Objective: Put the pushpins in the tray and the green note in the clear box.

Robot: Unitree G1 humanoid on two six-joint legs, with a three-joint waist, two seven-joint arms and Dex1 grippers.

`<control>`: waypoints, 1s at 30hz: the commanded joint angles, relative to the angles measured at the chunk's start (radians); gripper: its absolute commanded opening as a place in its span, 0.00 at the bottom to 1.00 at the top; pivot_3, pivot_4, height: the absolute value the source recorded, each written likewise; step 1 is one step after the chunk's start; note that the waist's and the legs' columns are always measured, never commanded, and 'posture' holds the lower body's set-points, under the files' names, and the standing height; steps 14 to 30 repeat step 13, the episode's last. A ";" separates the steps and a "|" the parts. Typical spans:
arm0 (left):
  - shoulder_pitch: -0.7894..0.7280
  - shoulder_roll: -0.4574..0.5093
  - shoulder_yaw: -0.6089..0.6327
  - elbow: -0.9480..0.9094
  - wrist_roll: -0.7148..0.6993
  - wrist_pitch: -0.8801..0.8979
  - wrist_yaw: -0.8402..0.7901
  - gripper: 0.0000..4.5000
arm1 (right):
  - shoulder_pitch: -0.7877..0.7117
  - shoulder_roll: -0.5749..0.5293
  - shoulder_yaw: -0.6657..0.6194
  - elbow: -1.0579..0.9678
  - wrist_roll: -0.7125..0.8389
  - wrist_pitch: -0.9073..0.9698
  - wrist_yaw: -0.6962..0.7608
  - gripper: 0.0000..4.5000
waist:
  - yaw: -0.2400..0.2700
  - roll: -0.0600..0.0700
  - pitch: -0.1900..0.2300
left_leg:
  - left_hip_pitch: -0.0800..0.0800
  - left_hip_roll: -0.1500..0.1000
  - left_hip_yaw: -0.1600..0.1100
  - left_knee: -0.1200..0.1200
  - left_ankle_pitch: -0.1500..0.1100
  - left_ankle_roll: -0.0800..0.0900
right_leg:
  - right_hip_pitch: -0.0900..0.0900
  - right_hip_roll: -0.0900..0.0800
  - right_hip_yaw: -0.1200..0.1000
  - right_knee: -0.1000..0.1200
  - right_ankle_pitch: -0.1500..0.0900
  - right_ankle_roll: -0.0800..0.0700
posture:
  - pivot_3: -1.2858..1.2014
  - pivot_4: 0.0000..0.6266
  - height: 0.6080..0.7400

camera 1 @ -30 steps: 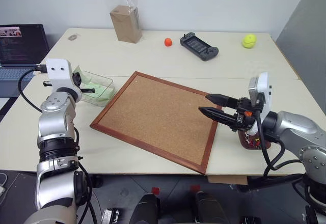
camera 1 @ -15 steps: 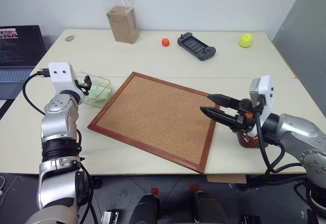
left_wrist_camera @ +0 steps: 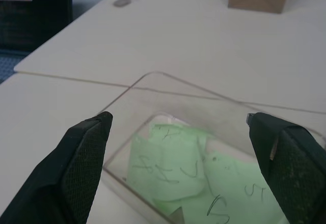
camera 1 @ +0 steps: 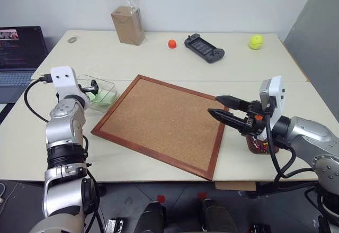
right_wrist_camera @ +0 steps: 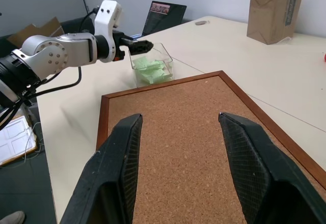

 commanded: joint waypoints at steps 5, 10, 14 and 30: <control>0.206 -0.073 -0.153 -0.433 -0.037 -0.025 -0.149 0.99 | 0.134 0.068 0.024 -0.087 -0.320 -0.099 -0.293 0.56 | 0.002 0.000 -0.001 | -0.001 0.000 0.000 0.000 0.000 0.000 | -0.001 -0.002 0.001 0.000 0.000 0.000 | 0.52 0.24 1.00; 0.370 -0.188 -0.198 -0.602 -0.059 0.018 -0.116 0.99 | 0.258 0.153 0.109 -0.087 -0.535 -0.183 -0.423 0.56 | 0.000 0.000 -0.002 | 0.000 0.001 0.002 -0.001 0.002 -0.004 | -0.001 -0.002 0.003 0.000 0.000 0.000 | 0.52 0.24 1.00; 0.426 -0.252 -0.215 -0.654 -0.045 0.038 -0.066 0.99 | 0.321 0.222 0.135 -0.057 -0.621 -0.246 -0.475 0.56 | -0.001 0.000 -0.002 | 0.001 0.001 0.002 -0.001 0.000 -0.001 | -0.001 0.000 0.002 0.000 0.000 0.000 | 0.52 0.24 1.00; 0.426 -0.252 -0.215 -0.654 -0.045 0.038 -0.066 0.99 | 0.321 0.222 0.135 -0.057 -0.621 -0.246 -0.475 0.56 | -0.001 0.000 -0.002 | 0.001 0.001 0.002 -0.001 0.000 -0.001 | -0.001 0.000 0.002 0.000 0.000 0.000 | 0.52 0.24 1.00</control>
